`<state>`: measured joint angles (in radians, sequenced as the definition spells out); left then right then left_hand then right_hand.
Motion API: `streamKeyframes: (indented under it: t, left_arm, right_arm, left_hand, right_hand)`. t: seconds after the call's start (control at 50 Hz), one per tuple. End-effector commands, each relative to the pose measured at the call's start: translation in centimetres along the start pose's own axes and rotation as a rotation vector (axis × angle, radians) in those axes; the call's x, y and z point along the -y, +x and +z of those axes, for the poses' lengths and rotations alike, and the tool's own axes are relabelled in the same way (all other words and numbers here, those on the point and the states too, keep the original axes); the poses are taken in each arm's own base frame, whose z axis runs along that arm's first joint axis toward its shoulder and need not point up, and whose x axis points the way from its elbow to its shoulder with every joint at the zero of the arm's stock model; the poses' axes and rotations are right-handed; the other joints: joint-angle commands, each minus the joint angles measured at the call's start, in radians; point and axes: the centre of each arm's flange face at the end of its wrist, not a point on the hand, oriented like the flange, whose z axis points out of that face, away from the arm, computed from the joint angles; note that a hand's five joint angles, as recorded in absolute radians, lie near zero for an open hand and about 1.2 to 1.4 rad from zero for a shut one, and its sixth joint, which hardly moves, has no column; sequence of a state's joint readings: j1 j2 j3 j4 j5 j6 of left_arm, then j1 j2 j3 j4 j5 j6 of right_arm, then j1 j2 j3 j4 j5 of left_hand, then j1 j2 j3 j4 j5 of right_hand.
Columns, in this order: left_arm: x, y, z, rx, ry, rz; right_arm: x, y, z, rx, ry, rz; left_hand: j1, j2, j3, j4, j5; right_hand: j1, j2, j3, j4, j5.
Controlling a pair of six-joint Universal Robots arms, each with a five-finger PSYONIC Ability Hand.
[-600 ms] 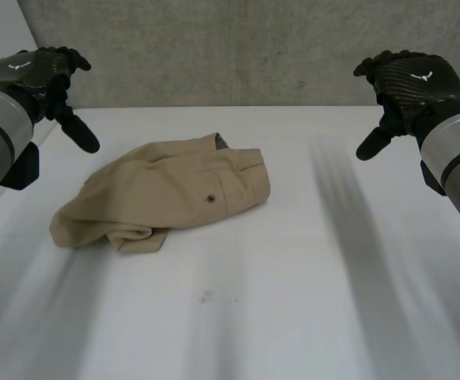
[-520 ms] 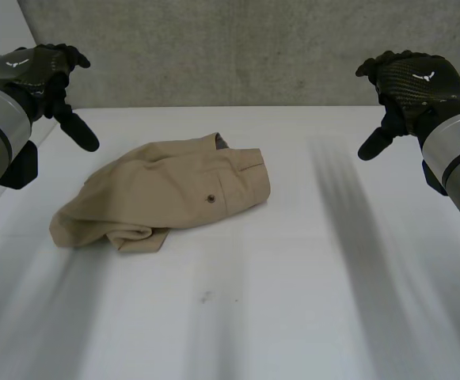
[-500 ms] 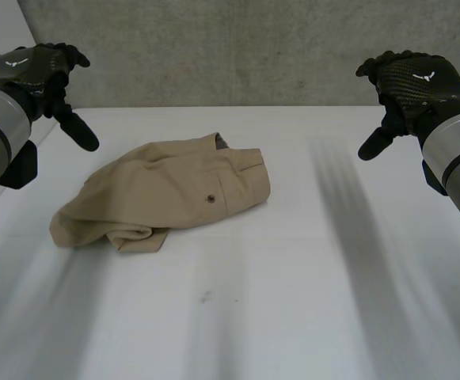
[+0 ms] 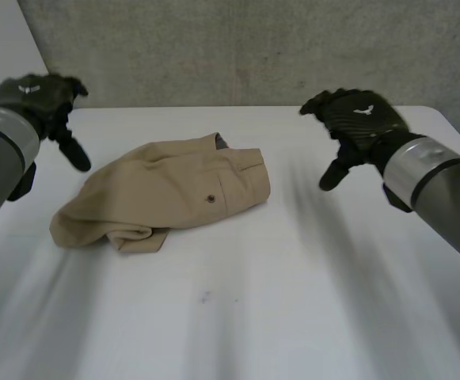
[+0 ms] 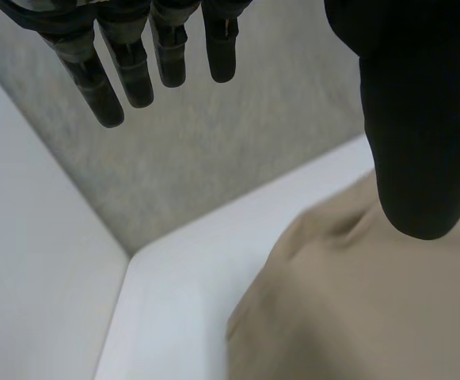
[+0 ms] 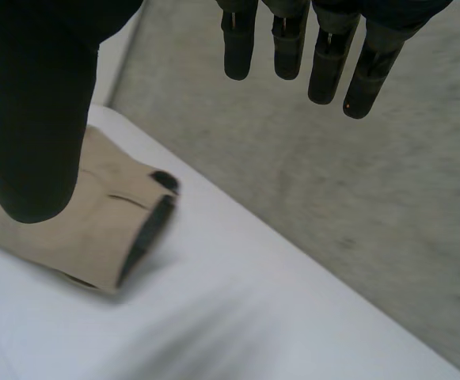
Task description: Fold the shorts.
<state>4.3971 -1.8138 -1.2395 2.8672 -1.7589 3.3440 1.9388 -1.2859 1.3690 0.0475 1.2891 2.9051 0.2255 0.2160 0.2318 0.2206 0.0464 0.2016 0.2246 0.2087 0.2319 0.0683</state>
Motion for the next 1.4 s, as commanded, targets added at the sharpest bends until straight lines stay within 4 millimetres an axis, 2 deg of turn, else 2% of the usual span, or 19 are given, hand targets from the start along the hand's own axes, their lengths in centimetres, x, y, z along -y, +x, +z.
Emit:
streamKeyframes:
  t: [0.02,0.28,0.4,0.46,0.5,0.52,0.56,0.58,0.62,0.7,0.8,0.88,1.0,1.06,1.16,1.2,1.22,1.28,1.4]
  left_arm:
    - [-4.5,-1.9,4.1,0.07,-0.094,0.04]
    - [-12.9,-0.6,8.2,0.051,-0.27,0.061]
    - [-13.8,-0.1,9.3,0.049,-0.246,0.06]
    - [-14.1,0.1,9.6,0.047,-0.238,0.063]
    - [-14.1,0.2,9.6,0.045,-0.236,0.063]
    - [-14.0,0.3,9.6,0.043,-0.232,0.063]
    - [-14.1,0.4,9.6,0.043,-0.232,0.064]
    - [-13.8,0.4,9.5,0.043,-0.226,0.064]
    - [-13.6,0.4,9.3,0.043,-0.221,0.063]
    - [-12.2,0.2,8.8,0.046,-0.184,0.058]
    - [-9.9,1.0,7.0,0.024,-0.127,0.056]
    - [-8.5,2.5,4.5,-0.025,-0.092,0.065]
    - [-7.2,4.8,-0.6,-0.115,-0.036,0.082]
    - [-7.1,5.8,-3.4,-0.161,-0.009,0.091]
    - [-8.0,5.9,-7.3,-0.203,-0.012,0.105]
    - [-8.7,5.8,-8.3,-0.214,-0.027,0.115]
    - [-9.6,5.9,-9.0,-0.23,-0.05,0.129]
    - [-10.4,6.3,-10.3,-0.274,-0.069,0.152]
    - [-9.6,6.3,-10.1,-0.3,-0.026,0.164]
  right_arm:
    - [-2.0,-1.4,4.3,0.103,0.0,0.096]
    - [-5.7,-6.2,12.6,0.147,0.205,0.129]
    - [-8.2,-7.6,14.6,0.127,0.19,0.135]
    - [-9.6,-8.0,15.2,0.13,0.158,0.14]
    - [-10.5,-8.2,15.4,0.137,0.119,0.146]
    - [-10.8,-8.3,15.5,0.139,0.105,0.149]
    - [-11.2,-8.4,15.5,0.14,0.084,0.152]
    - [-11.4,-8.4,15.5,0.142,0.068,0.155]
    - [-11.3,-8.4,15.3,0.142,0.057,0.156]
    - [-9.8,-7.6,14.8,0.105,0.053,0.15]
    - [-5.7,-6.5,12.6,0.078,0.065,0.123]
    - [-2.0,-5.6,9.6,0.067,0.099,0.055]
    - [0.9,-1.0,4.1,-0.042,0.096,-0.079]
    - [0.6,-0.4,1.8,-0.052,0.063,-0.136]
    - [-1.6,-1.6,-1.7,0.011,-0.034,-0.225]
    - [-3.1,-2.2,-3.8,0.051,-0.087,-0.275]
    - [-3.6,-2.4,-4.4,0.064,-0.102,-0.293]
    - [-6.0,-2.9,-5.9,0.105,-0.173,-0.352]
    - [-7.3,-2.8,-6.8,0.103,-0.208,-0.387]
  left_hand:
    - [-0.006,0.003,-0.012,-0.001,-0.002]
    - [0.044,0.053,0.037,0.049,0.048]
    - [0.138,0.147,0.131,0.142,0.142]
    - [0.305,0.314,0.298,0.31,0.309]
    - [0.419,0.428,0.413,0.424,0.423]
    - [0.611,0.621,0.605,0.616,0.616]
    - [0.777,0.786,0.771,0.782,0.781]
    - [0.897,0.906,0.891,0.902,0.901]
    - [0.96,0.969,0.953,0.964,0.964]
    - [0.972,0.981,0.965,0.976,0.976]
    - [0.972,0.981,0.965,0.976,0.976]
    - [0.972,0.981,0.965,0.976,0.976]
    - [0.966,0.975,0.959,0.971,0.97]
    - [0.966,0.975,0.959,0.971,0.97]
    - [0.878,0.887,0.872,0.883,0.882]
    - [0.714,0.724,0.708,0.719,0.719]
    - [0.437,0.447,0.431,0.442,0.442]
    - [0.147,0.157,0.141,0.152,0.152]
    - [0.135,0.144,0.129,0.14,0.139]
  right_hand:
    - [-0.027,-0.05,-0.034,-0.057,-0.068]
    - [-0.027,-0.05,-0.034,-0.057,-0.068]
    - [0.033,0.01,0.026,0.003,-0.008]
    - [0.1,0.077,0.093,0.07,0.059]
    - [0.246,0.223,0.239,0.216,0.205]
    - [0.326,0.303,0.319,0.296,0.285]
    - [0.54,0.517,0.533,0.51,0.499]
    - [0.858,0.835,0.851,0.828,0.817]
    - [1.188,1.165,1.181,1.158,1.147]
    - [1.195,1.172,1.188,1.164,1.153]
    - [1.195,1.172,1.188,1.164,1.153]
    - [1.195,1.172,1.188,1.164,1.153]
    - [1.195,1.172,1.188,1.164,1.153]
    - [1.195,1.172,1.188,1.164,1.153]
    - [1.195,1.172,1.188,1.164,1.153]
    - [1.195,1.172,1.188,1.164,1.153]
    - [1.195,1.172,1.188,1.164,1.153]
    - [1.195,1.172,1.188,1.164,1.153]
    - [1.195,1.172,1.188,1.164,1.153]
